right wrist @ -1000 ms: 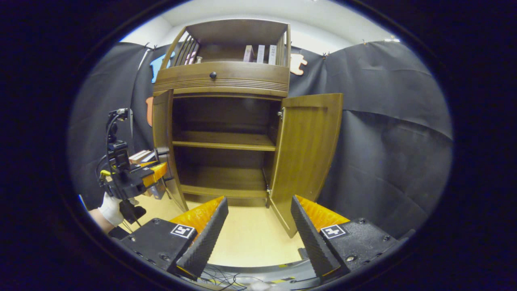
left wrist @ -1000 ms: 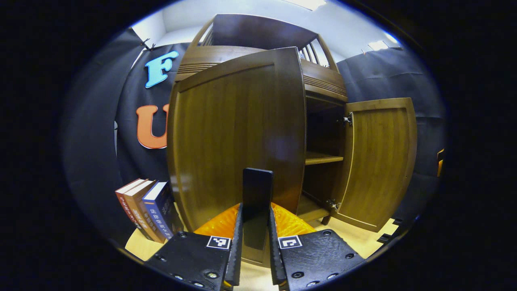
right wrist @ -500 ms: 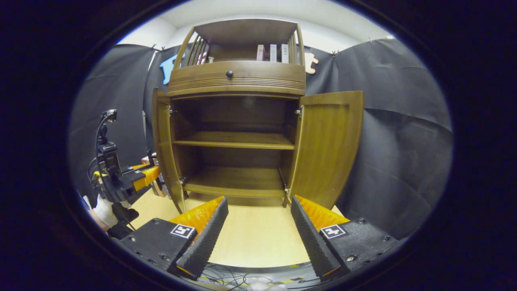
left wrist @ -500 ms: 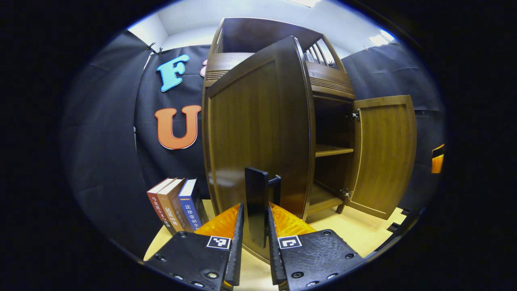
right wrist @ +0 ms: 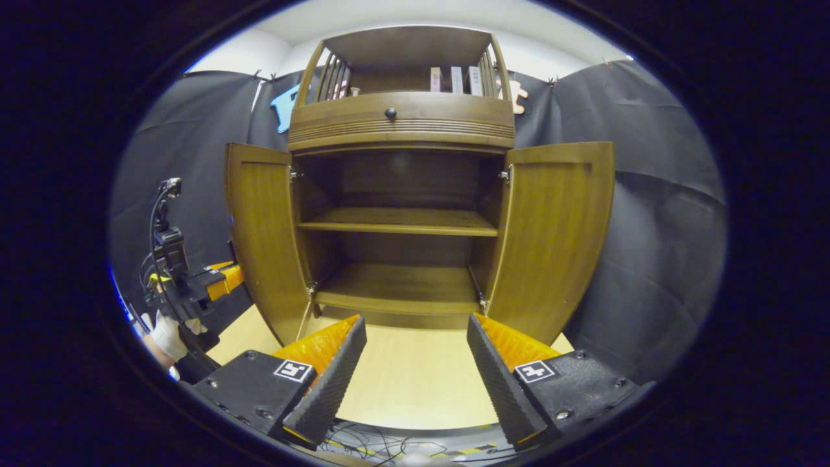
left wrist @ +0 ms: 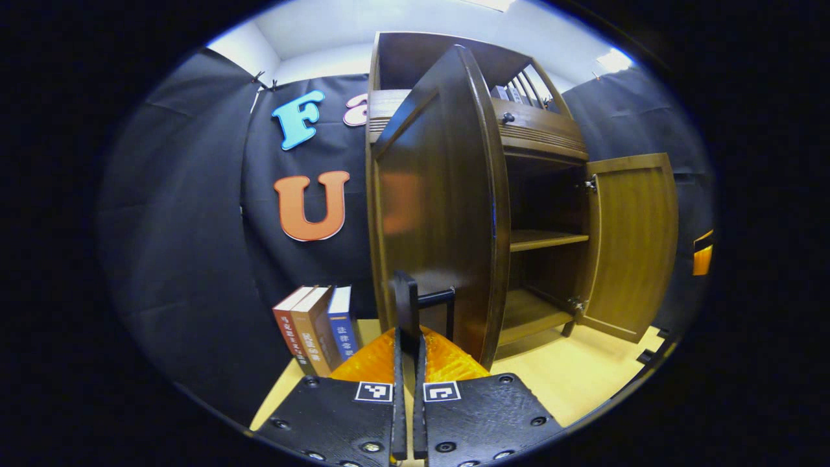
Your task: Open the right door of the double-door shoe cabinet with the right hand, and open the left door with the left hand.
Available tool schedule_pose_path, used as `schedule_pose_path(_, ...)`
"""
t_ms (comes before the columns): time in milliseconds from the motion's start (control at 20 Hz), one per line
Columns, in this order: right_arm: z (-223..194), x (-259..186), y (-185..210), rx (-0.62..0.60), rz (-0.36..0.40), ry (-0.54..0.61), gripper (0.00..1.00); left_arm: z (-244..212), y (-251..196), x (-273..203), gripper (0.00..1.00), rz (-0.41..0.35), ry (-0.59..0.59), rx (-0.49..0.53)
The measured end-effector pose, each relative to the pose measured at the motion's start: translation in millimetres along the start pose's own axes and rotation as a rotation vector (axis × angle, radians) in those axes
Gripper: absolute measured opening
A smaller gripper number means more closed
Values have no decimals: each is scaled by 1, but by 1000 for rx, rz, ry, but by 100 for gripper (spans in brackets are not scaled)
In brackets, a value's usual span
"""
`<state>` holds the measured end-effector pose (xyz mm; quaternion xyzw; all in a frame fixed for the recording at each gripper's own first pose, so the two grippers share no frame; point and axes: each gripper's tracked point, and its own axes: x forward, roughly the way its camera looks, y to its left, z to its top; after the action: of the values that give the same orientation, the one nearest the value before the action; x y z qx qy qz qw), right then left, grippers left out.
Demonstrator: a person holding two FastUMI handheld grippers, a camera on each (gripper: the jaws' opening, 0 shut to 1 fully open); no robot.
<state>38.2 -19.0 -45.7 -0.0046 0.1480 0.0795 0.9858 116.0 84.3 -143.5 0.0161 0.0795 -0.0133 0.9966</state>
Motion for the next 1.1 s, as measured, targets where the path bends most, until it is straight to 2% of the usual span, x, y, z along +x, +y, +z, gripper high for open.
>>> schedule_pose_path(200,1,7,13,-11,34,5,99,-1,36,-1,2,30,-2,-6)
schedule_pose_path(250,1,7,15,-14,40,4,99,-1,38,-1,0,14,-9,-20)
schedule_pose_path(650,-2,8,21,-14,68,22,99,-3,62,1,0,-85,-28,-29)
schedule_pose_path(1100,1,-1,21,-5,81,26,99,-3,79,5,3,-264,-8,-97)
